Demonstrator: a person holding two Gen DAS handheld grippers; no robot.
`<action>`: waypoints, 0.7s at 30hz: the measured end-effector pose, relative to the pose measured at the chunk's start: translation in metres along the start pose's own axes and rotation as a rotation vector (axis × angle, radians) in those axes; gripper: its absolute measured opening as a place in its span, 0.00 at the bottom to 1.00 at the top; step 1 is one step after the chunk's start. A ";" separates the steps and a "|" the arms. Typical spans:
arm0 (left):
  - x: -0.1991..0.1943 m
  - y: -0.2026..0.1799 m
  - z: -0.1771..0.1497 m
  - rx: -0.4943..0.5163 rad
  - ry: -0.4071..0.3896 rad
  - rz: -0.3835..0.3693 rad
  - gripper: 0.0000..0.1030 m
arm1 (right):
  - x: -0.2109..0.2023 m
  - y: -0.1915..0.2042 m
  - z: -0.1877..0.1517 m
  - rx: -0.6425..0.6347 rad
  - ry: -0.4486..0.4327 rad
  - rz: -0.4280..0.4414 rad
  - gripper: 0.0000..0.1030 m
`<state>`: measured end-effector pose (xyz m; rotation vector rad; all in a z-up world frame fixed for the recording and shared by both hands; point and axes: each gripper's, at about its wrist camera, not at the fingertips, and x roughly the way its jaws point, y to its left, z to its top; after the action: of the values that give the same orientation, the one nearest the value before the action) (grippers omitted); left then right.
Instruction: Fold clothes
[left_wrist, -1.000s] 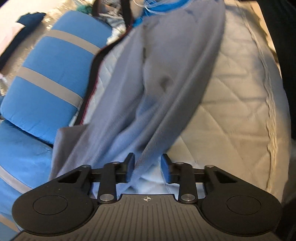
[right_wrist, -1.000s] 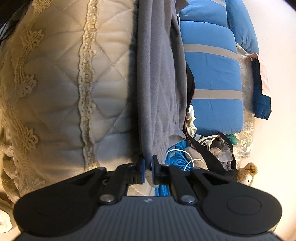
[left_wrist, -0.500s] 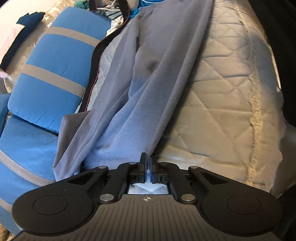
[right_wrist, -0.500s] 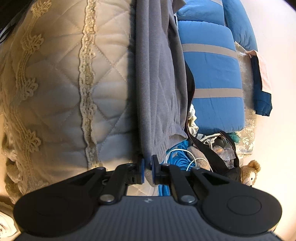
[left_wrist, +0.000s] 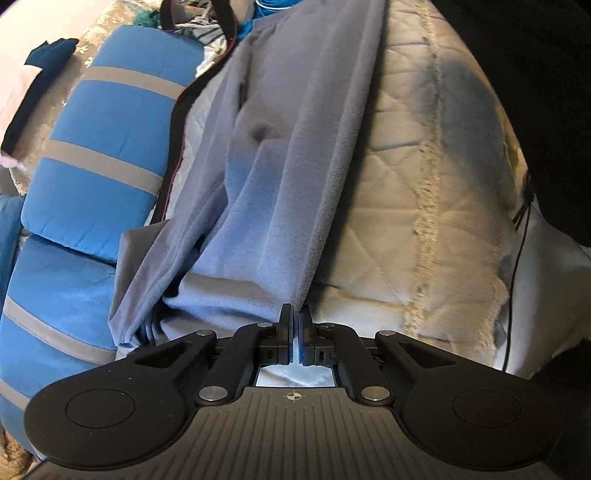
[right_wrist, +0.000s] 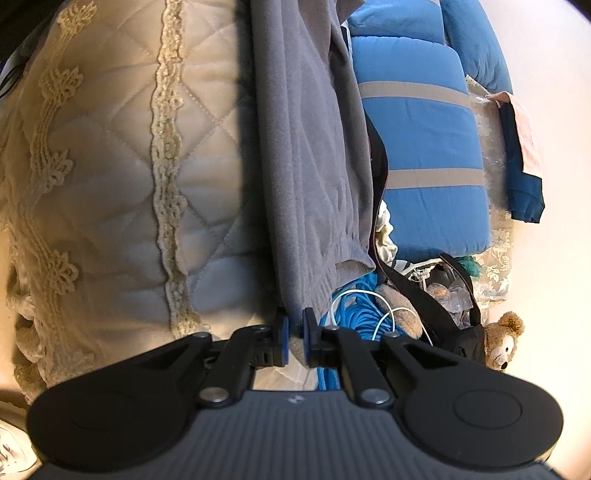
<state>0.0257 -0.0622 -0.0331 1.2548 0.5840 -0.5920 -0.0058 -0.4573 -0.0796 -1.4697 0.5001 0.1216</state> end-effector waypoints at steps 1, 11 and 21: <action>-0.002 -0.002 0.000 0.006 0.004 -0.004 0.02 | 0.000 0.000 0.000 -0.001 0.001 0.002 0.11; -0.012 -0.018 0.000 0.060 0.014 -0.020 0.02 | 0.000 0.003 0.000 -0.011 0.005 0.002 0.11; -0.013 -0.025 -0.003 0.073 0.009 -0.016 0.02 | -0.001 0.001 -0.002 -0.007 0.017 0.024 0.06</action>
<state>-0.0008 -0.0633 -0.0416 1.3233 0.5849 -0.6266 -0.0070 -0.4587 -0.0801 -1.4729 0.5319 0.1295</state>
